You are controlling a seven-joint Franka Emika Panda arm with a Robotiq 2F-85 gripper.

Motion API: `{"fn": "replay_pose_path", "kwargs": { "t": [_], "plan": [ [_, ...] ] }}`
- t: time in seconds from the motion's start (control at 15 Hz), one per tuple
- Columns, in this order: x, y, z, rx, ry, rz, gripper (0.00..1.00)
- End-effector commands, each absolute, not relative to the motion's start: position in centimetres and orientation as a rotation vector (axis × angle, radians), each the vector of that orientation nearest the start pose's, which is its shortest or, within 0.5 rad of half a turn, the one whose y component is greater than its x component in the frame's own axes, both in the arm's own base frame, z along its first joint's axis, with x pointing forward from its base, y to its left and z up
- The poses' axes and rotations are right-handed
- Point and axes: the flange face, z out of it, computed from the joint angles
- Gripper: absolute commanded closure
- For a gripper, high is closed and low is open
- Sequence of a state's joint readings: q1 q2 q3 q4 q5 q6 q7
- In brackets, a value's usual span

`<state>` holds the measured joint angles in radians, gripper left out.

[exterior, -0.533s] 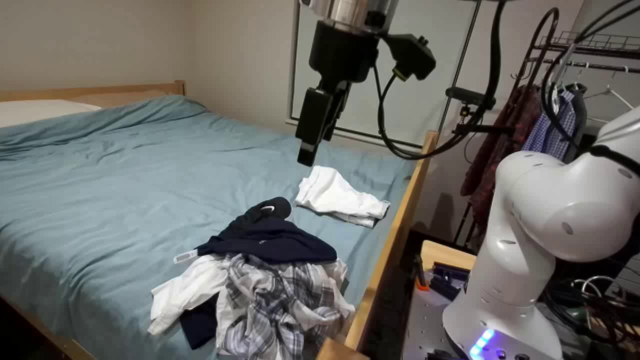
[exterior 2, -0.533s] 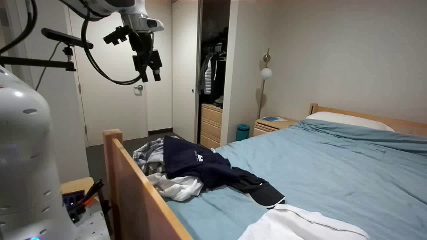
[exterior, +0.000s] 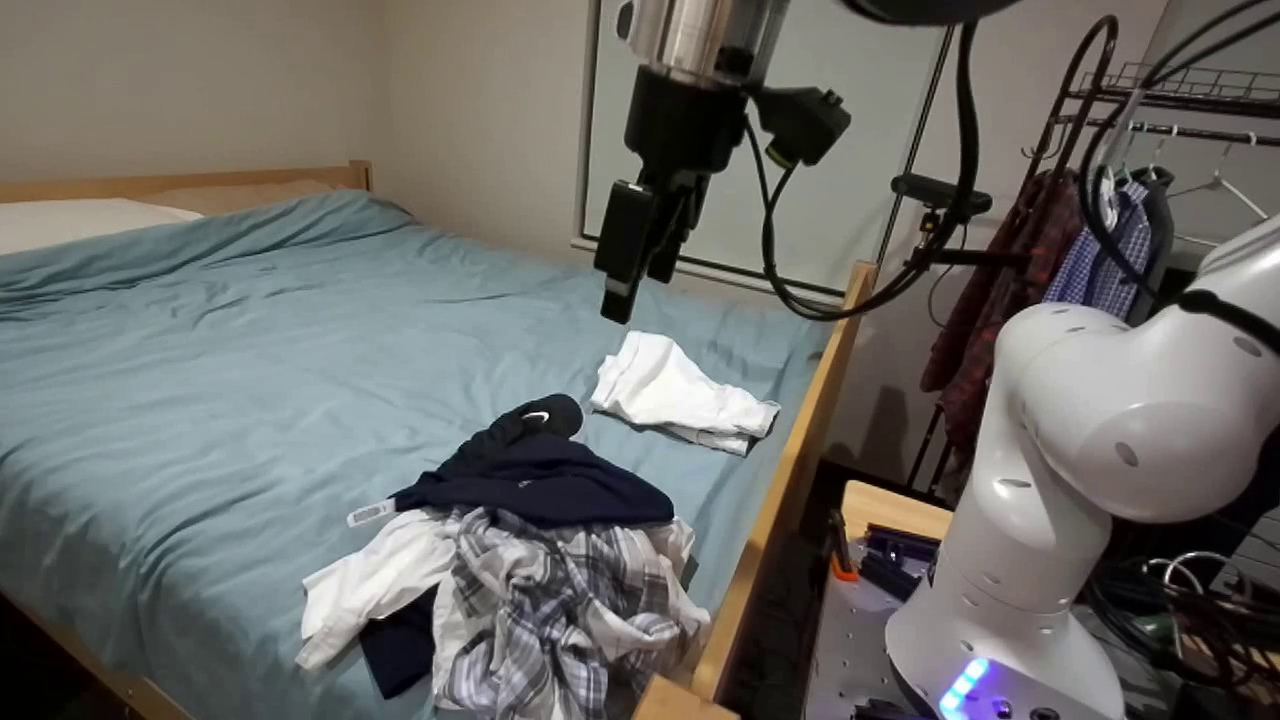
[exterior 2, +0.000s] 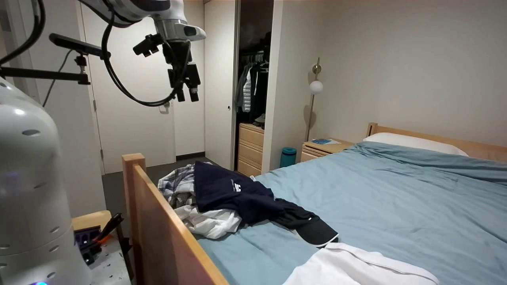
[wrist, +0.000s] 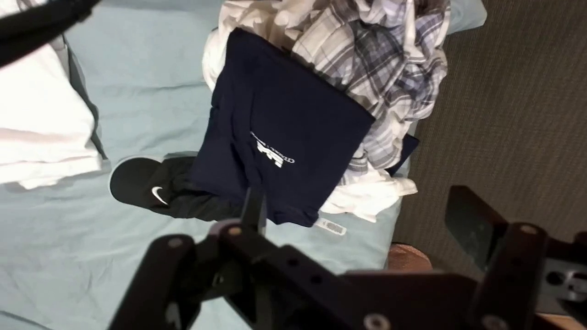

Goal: Fold the white clothing on the right side of the bed

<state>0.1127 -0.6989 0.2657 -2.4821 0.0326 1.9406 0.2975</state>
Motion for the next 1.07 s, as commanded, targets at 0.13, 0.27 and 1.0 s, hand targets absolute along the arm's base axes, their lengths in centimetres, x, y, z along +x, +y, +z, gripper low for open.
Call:
{"fn": "replay_pose_path", "kwargs": {
  "t": [0.13,0.27,1.0],
  "plan": [
    [32.4,3.1,47.5,-3.287,0.181,-0.304,0.00],
    [31.5,-2.0,46.5,-3.398,0.103,-0.248,0.00],
    [30.5,-14.1,46.4,-3.293,0.293,-0.147,0.00]
  ]
}}
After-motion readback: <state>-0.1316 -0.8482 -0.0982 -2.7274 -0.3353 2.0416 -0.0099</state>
